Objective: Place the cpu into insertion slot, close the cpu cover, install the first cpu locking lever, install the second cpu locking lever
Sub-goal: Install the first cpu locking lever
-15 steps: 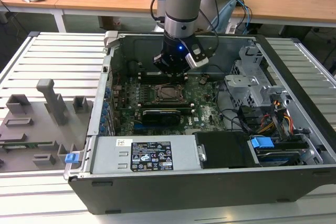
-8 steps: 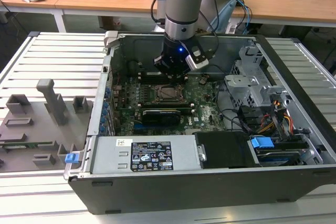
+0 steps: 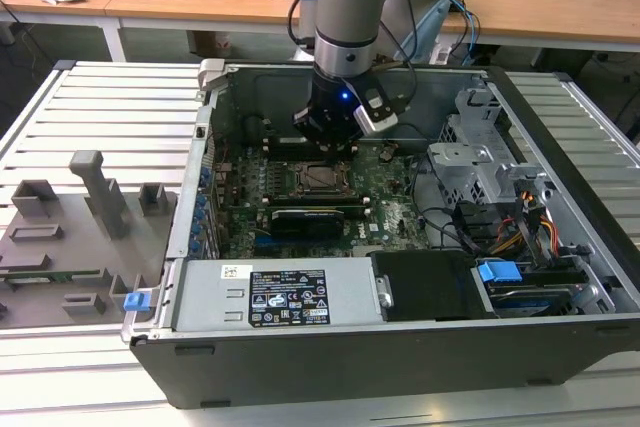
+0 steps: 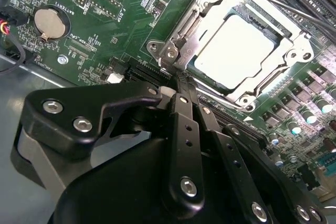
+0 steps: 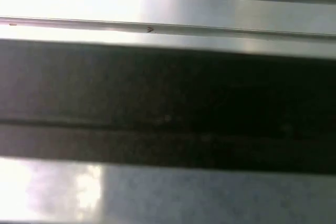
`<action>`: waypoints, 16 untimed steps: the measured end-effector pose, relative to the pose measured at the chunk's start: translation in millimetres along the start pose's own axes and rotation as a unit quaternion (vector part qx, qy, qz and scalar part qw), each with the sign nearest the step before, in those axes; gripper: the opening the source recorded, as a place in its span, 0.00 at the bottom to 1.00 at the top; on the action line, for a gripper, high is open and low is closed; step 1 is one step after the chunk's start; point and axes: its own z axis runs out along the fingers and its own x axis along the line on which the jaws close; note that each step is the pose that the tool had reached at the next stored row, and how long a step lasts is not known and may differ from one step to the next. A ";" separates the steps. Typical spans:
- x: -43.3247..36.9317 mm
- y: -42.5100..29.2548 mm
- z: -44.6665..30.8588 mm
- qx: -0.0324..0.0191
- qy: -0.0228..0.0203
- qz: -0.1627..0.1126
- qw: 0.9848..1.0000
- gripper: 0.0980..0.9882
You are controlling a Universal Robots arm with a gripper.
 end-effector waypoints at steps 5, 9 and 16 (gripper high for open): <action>-0.3 0.0 2.4 0.001 0.000 0.000 1.000 0.01; -0.3 -0.1 3.2 0.002 0.000 0.000 1.000 0.01; -0.5 0.6 -6.0 0.001 0.000 0.000 1.000 0.01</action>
